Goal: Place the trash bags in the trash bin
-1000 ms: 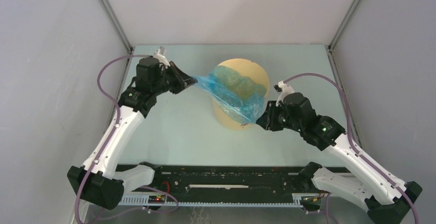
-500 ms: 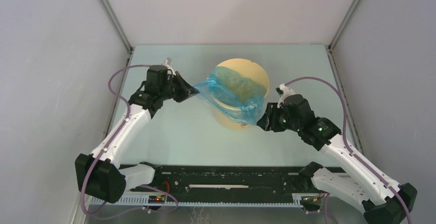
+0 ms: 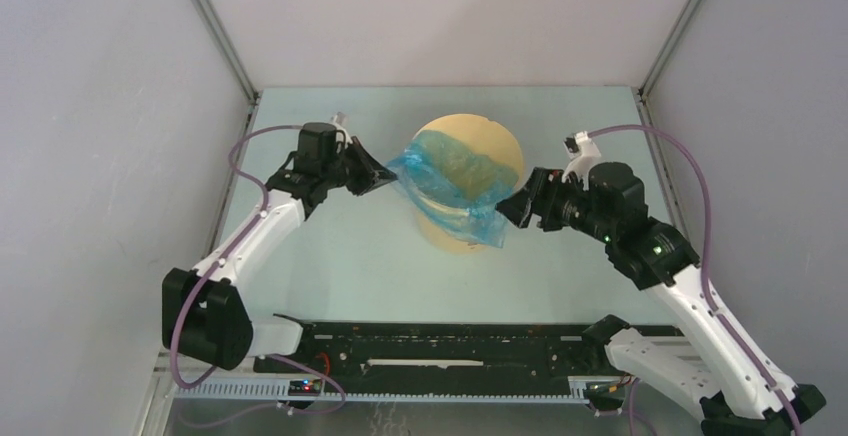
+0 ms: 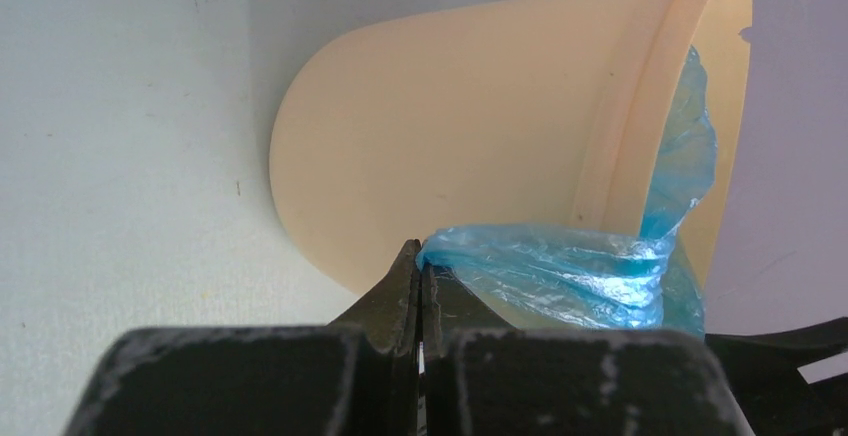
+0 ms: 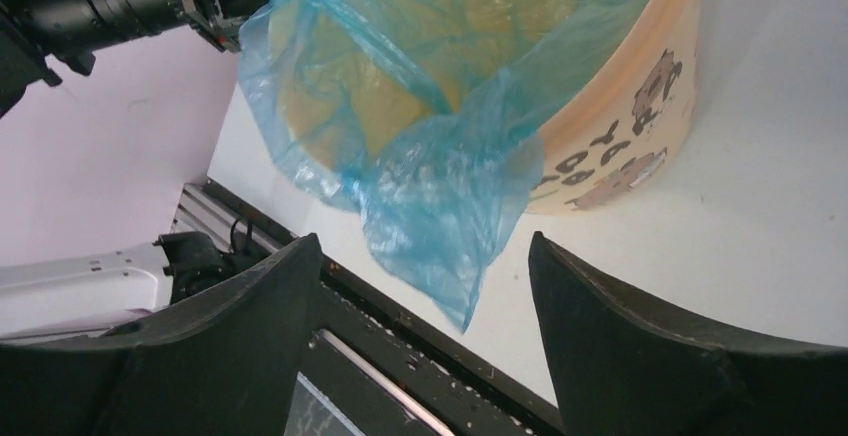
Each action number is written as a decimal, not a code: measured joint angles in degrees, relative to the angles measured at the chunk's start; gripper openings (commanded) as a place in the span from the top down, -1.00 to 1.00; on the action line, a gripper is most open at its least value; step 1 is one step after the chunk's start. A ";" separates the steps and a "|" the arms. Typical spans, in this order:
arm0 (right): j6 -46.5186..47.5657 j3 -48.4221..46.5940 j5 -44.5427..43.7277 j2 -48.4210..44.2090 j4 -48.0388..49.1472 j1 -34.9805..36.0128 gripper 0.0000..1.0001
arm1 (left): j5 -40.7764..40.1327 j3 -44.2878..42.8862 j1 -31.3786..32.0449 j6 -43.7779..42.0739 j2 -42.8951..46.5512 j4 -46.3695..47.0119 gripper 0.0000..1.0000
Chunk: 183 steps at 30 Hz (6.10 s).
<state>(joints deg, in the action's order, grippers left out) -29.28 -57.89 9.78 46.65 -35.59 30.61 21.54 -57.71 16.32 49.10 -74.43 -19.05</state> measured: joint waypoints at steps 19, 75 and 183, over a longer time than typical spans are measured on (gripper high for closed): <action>-3.21 -0.02 5.11 9.16 6.16 -7.02 0.32 | -5.75 -6.45 0.00 -10.49 4.83 -12.35 -0.48; 4.74 12.92 -1.25 3.34 2.23 -10.78 0.48 | 4.17 -12.94 0.20 -12.46 -3.69 -1.70 0.54; 26.99 -9.01 1.92 21.29 21.68 -13.66 1.00 | -22.88 -24.20 22.43 -43.08 0.17 -13.44 -0.90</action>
<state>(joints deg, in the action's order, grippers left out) -2.28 -66.89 11.70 67.94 -13.91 16.95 -1.34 -81.91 38.74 6.02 -74.26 -32.49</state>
